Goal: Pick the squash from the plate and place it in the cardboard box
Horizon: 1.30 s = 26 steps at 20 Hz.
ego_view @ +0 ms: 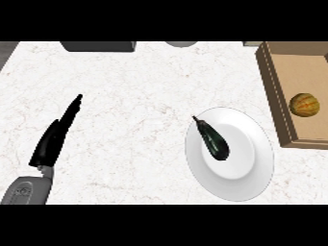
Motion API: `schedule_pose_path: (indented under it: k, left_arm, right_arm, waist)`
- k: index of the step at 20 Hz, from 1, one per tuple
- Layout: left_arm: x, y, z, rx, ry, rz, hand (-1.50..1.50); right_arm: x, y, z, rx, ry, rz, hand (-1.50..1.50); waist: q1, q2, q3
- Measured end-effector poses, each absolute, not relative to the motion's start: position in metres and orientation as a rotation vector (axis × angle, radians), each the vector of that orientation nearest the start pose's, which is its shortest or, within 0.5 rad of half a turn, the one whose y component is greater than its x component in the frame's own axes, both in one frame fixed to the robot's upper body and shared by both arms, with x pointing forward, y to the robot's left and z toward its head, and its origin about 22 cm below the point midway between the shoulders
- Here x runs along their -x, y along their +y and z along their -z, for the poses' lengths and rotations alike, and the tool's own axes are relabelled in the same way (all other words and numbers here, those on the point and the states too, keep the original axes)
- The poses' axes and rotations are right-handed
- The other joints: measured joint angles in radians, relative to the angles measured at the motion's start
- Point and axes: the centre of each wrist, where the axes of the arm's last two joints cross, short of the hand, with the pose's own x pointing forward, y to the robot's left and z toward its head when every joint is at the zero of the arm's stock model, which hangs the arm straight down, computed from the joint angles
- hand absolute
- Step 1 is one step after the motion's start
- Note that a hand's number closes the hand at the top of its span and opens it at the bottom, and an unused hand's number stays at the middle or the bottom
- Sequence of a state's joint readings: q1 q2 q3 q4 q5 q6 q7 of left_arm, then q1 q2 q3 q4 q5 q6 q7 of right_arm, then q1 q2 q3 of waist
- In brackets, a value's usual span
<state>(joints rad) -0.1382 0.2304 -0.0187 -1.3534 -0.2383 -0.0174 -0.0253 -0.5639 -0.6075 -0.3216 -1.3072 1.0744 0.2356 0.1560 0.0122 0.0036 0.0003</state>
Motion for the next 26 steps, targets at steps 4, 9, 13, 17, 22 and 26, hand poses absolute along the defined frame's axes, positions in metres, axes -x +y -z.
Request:
schedule_pose_path:
  k: [4, 9, 13, 17, 22, 26]
  left_arm:
    - [-0.279, 0.281, 0.003, -0.318, -1.481, 0.424, 0.00]
    - [-0.277, 0.275, 0.005, -0.306, -1.484, 0.434, 0.00]
    - [-0.278, 0.277, 0.004, -0.306, -1.488, 0.436, 0.00]
    - [-0.278, 0.279, 0.004, -0.313, -1.480, 0.429, 0.00]
    - [-0.279, 0.277, 0.005, -0.315, -1.483, 0.421, 0.00]
    - [-0.278, 0.279, 0.008, -0.311, -1.481, 0.431, 0.00]
  right_arm:
    - [-0.350, -0.418, -0.183, 1.295, -1.034, -0.796, -1.50]
    - [-0.363, -0.435, -0.154, 1.106, -1.032, -0.824, -1.50]
    - [-0.370, -0.434, -0.141, 1.027, -1.211, -0.737, -1.50]
    - [-0.373, -0.437, -0.139, 0.914, -1.427, -0.549, -1.50]
    - [-0.374, -0.449, -0.135, 0.786, -1.538, -0.334, -1.50]
    - [-0.366, -0.468, -0.128, 0.721, -1.585, -0.146, -1.50]
  waist:
    - [0.007, 0.004, 0.000]
    - [0.016, 0.006, 0.001]
    - [0.015, 0.005, 0.002]
    - [0.007, 0.003, 0.002]
    - [0.005, 0.003, 0.002]
    - [0.009, 0.006, 0.002]
